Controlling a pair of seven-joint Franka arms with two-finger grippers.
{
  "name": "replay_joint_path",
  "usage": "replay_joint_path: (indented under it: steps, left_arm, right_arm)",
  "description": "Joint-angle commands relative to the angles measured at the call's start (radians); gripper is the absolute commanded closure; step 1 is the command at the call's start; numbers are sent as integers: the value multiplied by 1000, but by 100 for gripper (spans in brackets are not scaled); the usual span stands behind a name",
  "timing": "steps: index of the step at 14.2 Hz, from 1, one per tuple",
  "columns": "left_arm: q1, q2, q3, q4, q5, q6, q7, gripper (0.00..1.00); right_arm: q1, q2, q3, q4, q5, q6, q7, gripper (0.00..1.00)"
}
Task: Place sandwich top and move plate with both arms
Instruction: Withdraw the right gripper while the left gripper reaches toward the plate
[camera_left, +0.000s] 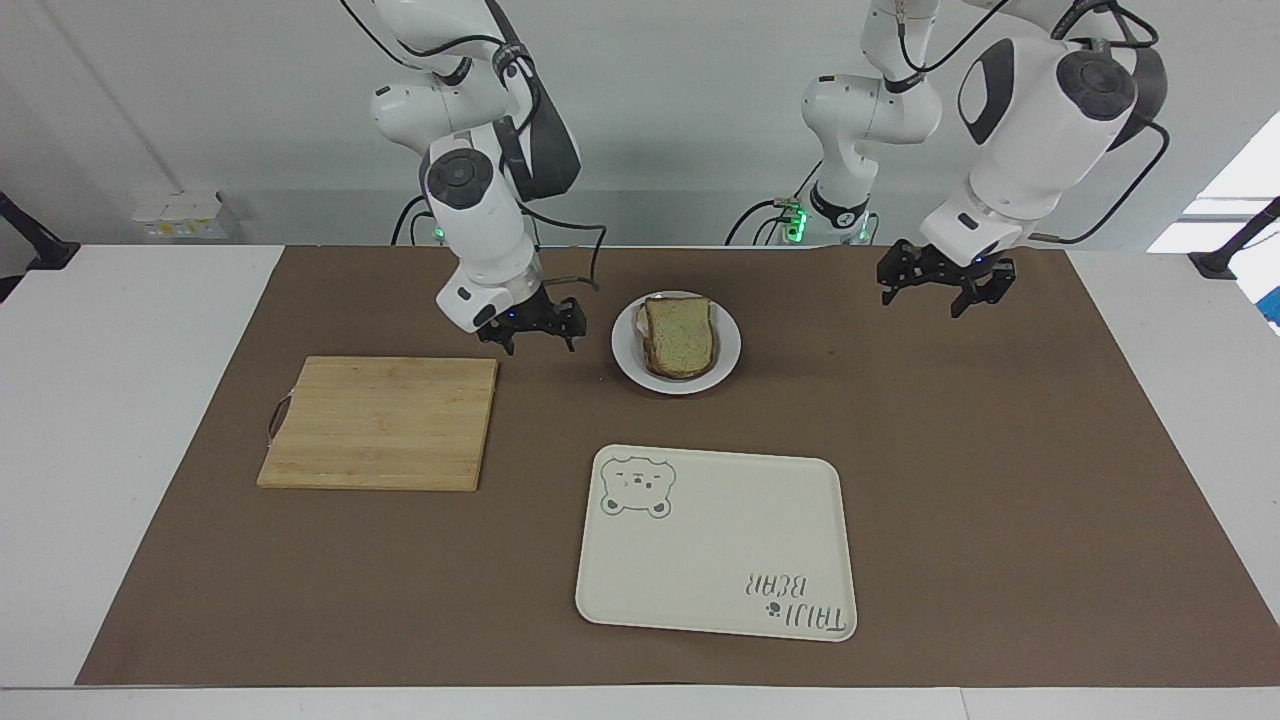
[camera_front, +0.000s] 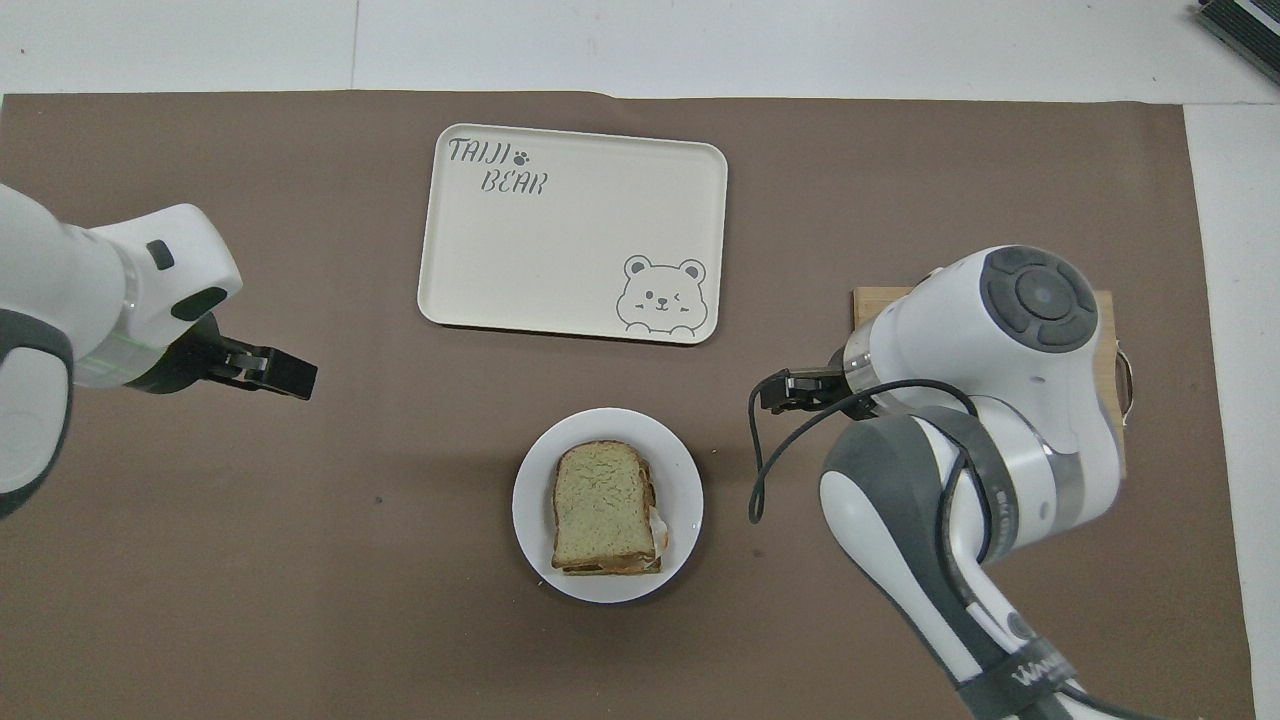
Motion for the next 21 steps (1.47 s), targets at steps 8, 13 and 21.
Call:
replay_joint_path:
  steps: [8,13,21]
  left_arm:
    - [-131,-1,12,-372,-340,382,49,0]
    - [-211,59,14,-401,-474,445,126,0]
    - [-272,79,14,-496,-572,537,132,24]
  right_arm:
    - [-249,-95,11,145,-99,-225,-134,0]
    - [-317,-123,2,222,-145,-294,-218,0]
    - [-318,-120,3,425,-194,-453,-253,0]
